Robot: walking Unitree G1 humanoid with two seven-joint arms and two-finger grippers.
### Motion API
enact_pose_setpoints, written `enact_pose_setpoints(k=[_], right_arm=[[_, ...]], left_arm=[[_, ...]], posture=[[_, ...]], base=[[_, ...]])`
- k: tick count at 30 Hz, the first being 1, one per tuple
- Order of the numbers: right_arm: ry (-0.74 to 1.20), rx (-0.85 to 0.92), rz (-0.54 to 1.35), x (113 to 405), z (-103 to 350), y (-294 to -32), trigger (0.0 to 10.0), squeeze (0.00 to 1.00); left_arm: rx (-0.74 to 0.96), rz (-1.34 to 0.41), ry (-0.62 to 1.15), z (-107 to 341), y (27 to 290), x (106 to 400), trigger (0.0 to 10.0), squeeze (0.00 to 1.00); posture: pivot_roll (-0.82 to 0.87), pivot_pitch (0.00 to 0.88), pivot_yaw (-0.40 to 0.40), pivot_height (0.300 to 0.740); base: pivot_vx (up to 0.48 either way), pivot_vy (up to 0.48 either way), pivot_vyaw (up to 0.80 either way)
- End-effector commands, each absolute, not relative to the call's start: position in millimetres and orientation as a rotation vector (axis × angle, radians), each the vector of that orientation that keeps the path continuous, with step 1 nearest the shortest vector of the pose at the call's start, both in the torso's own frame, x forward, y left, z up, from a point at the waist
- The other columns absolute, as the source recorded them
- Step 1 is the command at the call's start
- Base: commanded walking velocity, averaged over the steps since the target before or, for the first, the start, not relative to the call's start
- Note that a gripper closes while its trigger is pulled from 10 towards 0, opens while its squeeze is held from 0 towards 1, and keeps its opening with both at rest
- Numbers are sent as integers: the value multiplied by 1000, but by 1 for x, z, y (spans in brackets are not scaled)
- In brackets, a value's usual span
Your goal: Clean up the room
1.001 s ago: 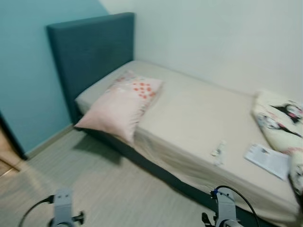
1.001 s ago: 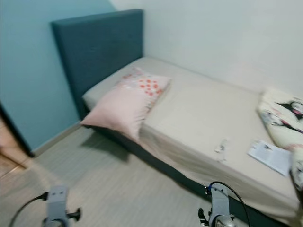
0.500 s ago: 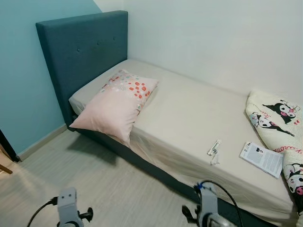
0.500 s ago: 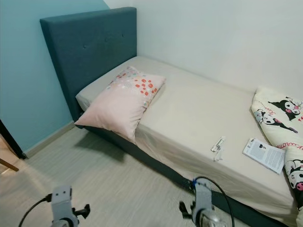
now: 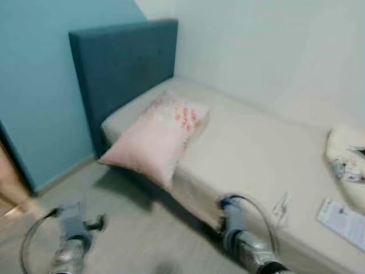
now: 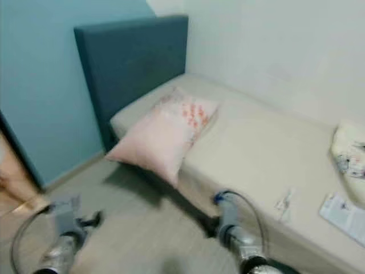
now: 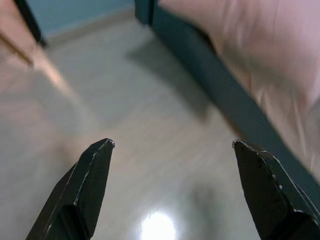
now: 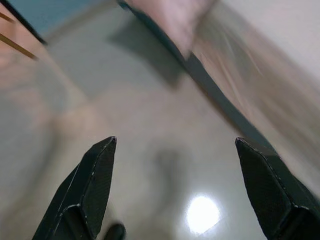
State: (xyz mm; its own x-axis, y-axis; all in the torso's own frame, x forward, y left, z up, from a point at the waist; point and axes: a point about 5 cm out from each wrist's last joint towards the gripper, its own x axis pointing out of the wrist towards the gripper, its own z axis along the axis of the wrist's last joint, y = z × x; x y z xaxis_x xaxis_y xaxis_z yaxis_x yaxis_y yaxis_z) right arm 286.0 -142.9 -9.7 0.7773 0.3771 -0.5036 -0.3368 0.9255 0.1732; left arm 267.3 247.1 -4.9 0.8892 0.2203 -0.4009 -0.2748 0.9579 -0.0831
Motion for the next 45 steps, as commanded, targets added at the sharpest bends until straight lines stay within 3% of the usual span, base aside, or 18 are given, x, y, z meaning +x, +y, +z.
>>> enact_pose_setpoints(k=[1,6,18,30,45], right_arm=[[498,78,365,294,0,-153,10000,0],[337,99,400,312,26,-148,10000,0],[205,87,364,327,52,-162,10000,0],[187,82,314,330,59,-179,10000,0],[220,93,319,332,60,-180,10000,0]], left_arm=[[-130,196,345,4,235,280,10000,0],[-72,117,232,22,229,292,10000,0],[-36,20,127,42,210,308,10000,0],[-30,3,81,55,206,319,10000,0],[-89,63,148,43,210,313,10000,0]], posture=[[64,0,-83,740],[60,0,-84,740],[41,0,-79,740],[32,0,-78,740],[33,0,-73,740]], base=[[420,0,0],[423,0,0],[421,0,0],[422,0,0],[285,0,-160]])
